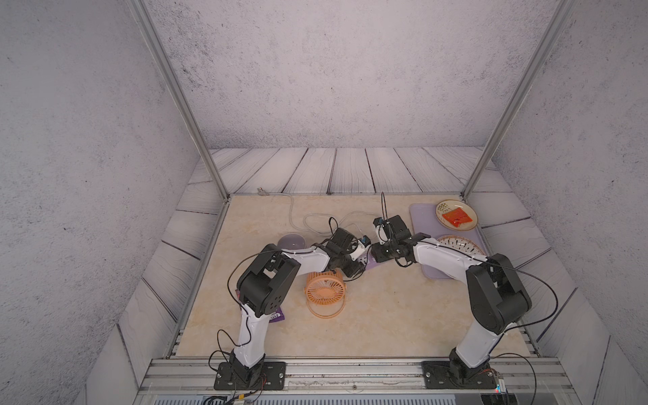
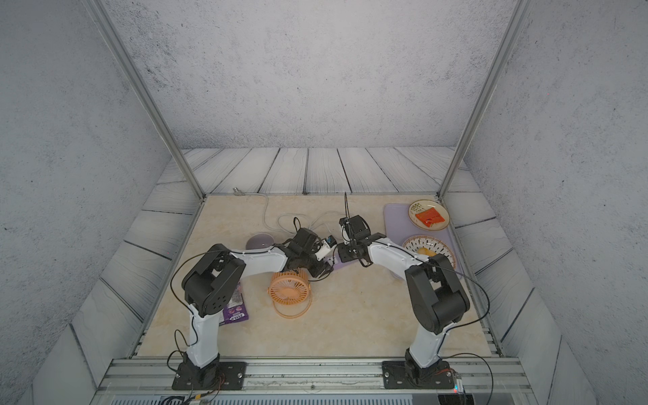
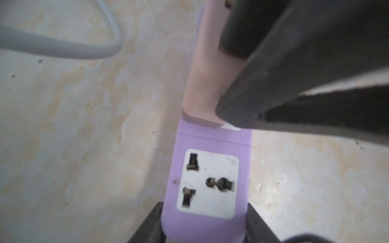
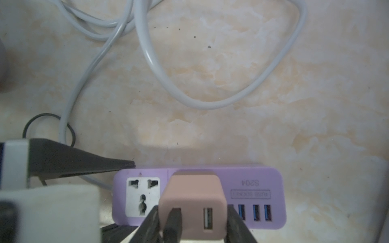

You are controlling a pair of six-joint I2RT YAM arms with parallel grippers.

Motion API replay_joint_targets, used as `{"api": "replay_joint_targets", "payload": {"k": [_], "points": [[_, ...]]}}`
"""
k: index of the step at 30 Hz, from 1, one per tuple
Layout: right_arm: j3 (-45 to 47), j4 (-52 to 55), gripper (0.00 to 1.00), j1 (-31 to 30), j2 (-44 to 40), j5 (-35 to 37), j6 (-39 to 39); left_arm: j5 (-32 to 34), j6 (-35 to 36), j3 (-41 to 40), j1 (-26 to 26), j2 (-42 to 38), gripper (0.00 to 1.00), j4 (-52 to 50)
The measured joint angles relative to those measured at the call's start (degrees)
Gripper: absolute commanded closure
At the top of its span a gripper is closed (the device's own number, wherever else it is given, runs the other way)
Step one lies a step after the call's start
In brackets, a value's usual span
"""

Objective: Unplug the desk fan from the power strip
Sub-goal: Remove the plug from the socket.

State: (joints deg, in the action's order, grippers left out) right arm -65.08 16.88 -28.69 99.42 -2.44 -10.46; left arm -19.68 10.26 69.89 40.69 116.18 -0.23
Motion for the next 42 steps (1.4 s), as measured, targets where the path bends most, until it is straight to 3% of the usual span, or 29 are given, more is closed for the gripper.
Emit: {"api": "replay_joint_targets", "payload": {"k": [11,21,32,42], "points": [[-0.22,0.24,0.60,-0.02,0.13,0.24,-0.09,0.02,-0.04,0.00,0.00,0.00,1.00,-0.04],[-5.46,6.64,0.61,-0.28,2.69,1.49,-0.02,0.02,-1.73,0.00,-0.17,0.00,1.00,0.02],[-0.24,-0.48,0.61,-0.33,0.44,0.63,-0.48,0.72,-0.20,0.00,-0.04,0.00,1.00,0.00],[-0.35,-0.15,0.61,-0.44,0.44,0.98,-0.72,0.85,0.00,0.02,-0.04,0.00,1.00,-0.02]]}}
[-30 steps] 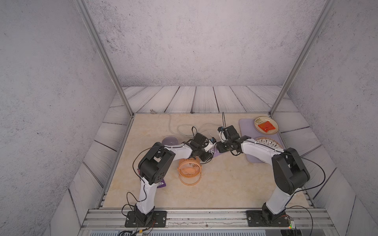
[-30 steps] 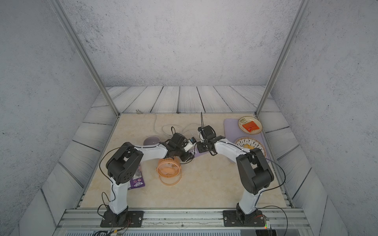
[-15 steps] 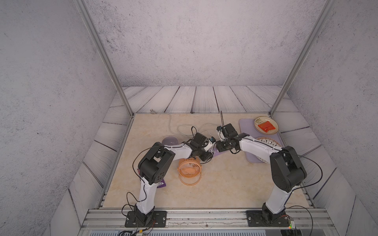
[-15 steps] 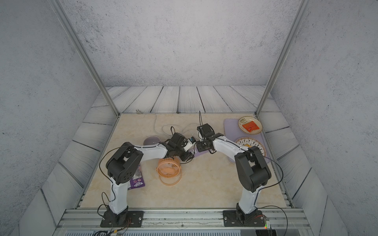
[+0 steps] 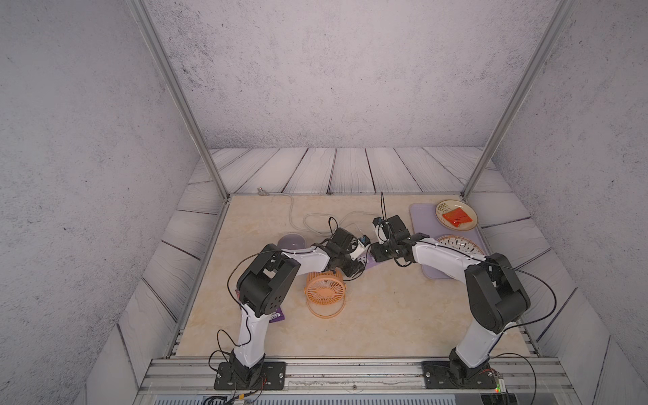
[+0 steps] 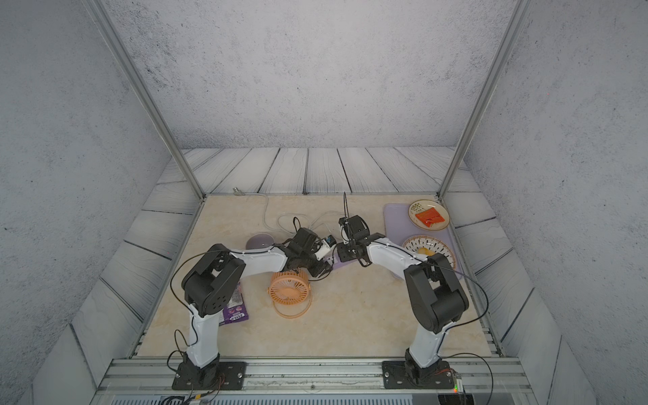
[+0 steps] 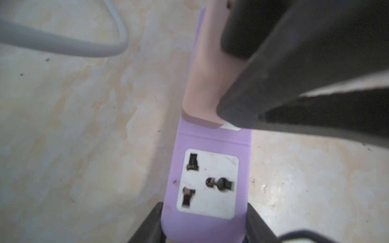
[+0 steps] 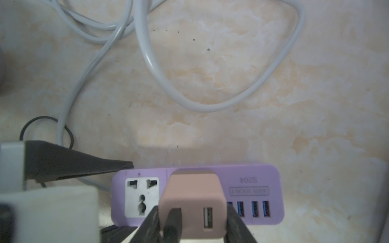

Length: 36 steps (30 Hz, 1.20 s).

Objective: Unplug the desk fan from the power strip
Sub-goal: Remove the plug from the socket.

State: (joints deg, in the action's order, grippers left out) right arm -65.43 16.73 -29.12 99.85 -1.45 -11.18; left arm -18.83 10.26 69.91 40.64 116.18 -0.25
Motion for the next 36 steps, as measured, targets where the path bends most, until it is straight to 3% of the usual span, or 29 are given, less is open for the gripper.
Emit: {"api": "replay_joint_targets", "payload": {"k": [9,36], "points": [[-2.56,5.20,0.62,-1.01,0.15,2.93,-0.31,-1.53,-0.17,0.00,0.00,0.00,1.00,0.15],[-7.45,9.55,0.62,-1.29,3.43,2.78,-0.81,-0.26,-2.43,0.00,-0.17,0.00,1.00,0.00]]}}
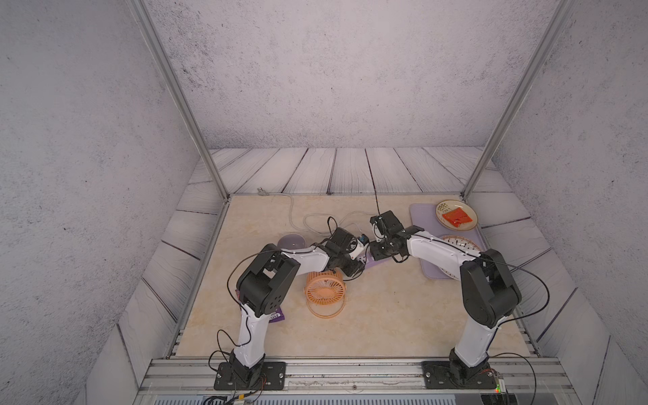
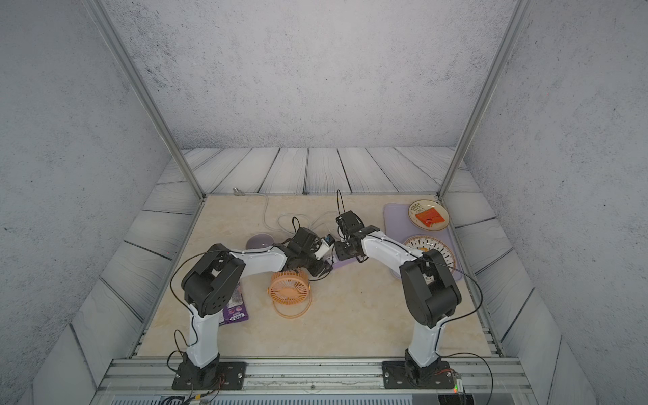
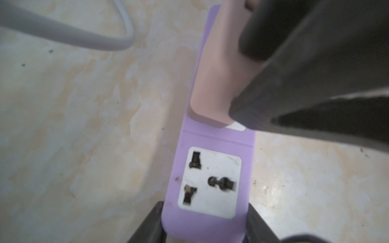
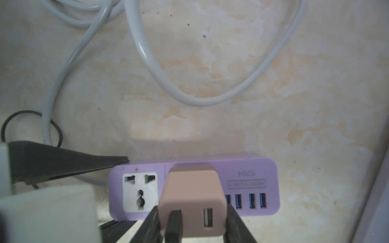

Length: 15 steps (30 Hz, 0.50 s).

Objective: Unplug the desk fan from the power strip
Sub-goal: Remove the plug from the socket.

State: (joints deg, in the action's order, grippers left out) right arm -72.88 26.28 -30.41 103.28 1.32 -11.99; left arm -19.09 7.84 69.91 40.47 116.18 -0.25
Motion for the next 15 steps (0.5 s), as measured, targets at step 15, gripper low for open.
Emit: {"api": "replay_joint_targets", "payload": {"k": [15], "points": [[2.58,-3.39,0.60,0.15,-1.18,-0.28,-0.11,0.48,1.07,0.00,0.02,0.00,1.00,-0.04]]}}
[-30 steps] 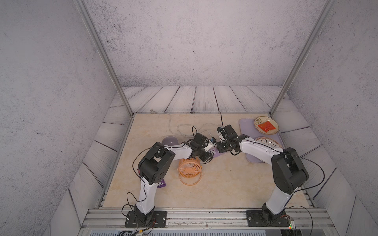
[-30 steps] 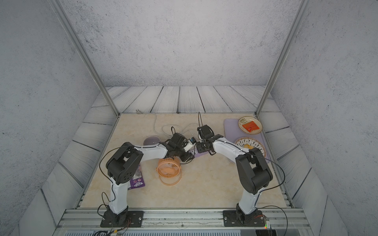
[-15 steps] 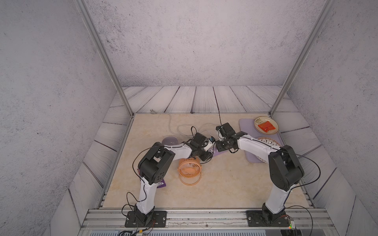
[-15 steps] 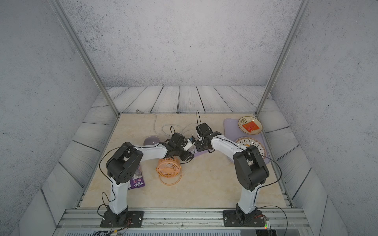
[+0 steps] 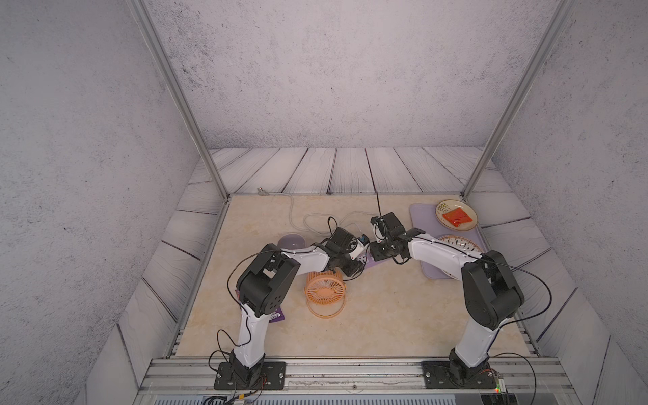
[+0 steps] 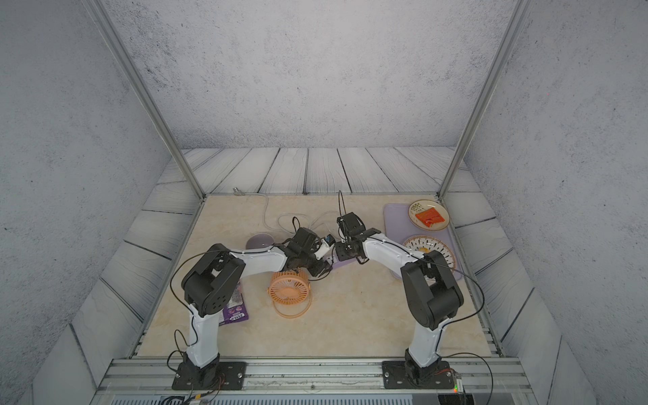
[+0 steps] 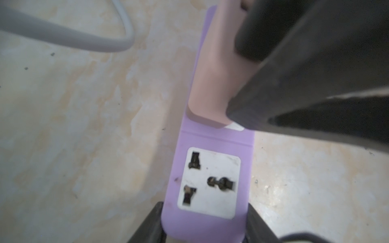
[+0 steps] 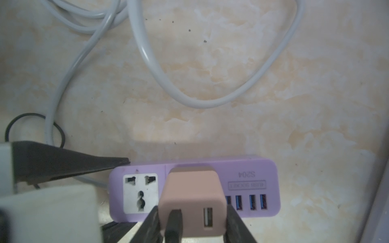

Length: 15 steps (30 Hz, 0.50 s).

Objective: Unplug the desk fan from the power strip
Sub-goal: Remove the plug from the socket.

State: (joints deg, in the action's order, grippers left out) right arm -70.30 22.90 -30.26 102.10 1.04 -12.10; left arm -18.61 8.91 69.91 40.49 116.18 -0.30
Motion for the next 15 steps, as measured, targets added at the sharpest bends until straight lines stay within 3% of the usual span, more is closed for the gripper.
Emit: {"api": "replay_joint_targets", "payload": {"k": [15], "points": [[3.41,-3.89,0.61,1.86,-1.64,-1.73,-0.48,0.83,1.51,0.00,0.31,-0.02,1.00,0.09]]}}
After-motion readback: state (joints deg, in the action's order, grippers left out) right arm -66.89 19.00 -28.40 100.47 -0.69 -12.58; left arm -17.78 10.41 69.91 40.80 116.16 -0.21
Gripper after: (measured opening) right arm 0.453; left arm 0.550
